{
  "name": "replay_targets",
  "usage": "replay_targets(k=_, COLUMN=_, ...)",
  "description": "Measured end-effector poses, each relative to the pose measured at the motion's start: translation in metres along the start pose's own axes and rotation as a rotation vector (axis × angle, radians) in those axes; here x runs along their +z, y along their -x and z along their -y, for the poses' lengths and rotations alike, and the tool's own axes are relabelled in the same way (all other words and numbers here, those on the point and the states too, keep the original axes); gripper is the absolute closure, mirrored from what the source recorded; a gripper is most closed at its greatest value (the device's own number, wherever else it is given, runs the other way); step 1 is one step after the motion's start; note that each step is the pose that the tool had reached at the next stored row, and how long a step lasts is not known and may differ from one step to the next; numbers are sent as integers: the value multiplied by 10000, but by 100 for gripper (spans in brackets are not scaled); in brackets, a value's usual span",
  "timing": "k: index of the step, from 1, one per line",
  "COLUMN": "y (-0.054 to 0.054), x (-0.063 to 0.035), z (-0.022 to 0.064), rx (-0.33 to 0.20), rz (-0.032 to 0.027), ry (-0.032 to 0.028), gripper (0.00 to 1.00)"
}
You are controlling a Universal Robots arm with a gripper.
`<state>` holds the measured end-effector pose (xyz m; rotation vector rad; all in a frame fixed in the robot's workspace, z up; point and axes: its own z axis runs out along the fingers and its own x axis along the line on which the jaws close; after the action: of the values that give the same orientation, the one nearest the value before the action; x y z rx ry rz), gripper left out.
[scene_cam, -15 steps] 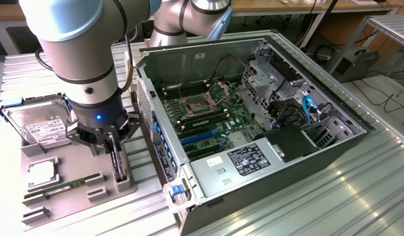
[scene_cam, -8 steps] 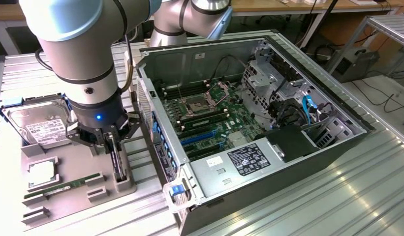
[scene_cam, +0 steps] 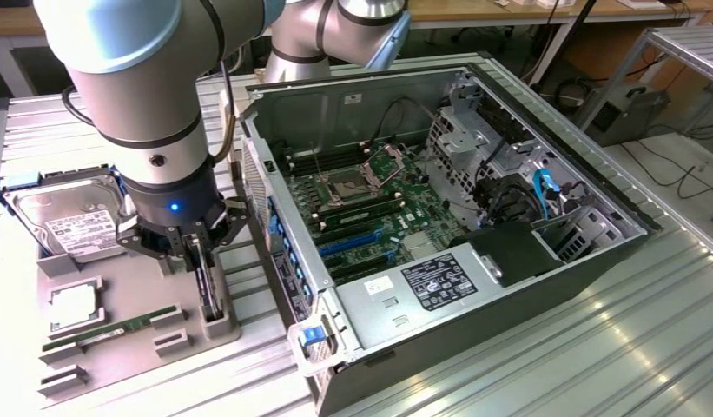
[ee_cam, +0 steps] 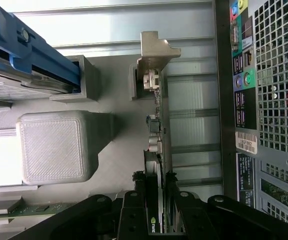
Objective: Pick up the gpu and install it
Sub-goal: 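Pick up the gpu and move the gpu toward the slot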
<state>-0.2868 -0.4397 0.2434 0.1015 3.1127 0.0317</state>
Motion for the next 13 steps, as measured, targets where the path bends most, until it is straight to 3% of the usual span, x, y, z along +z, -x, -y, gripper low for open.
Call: replay_targets(k=13, y=6, x=-217, z=-4, rx=-237, rz=-6, ry=24, gripper=74)
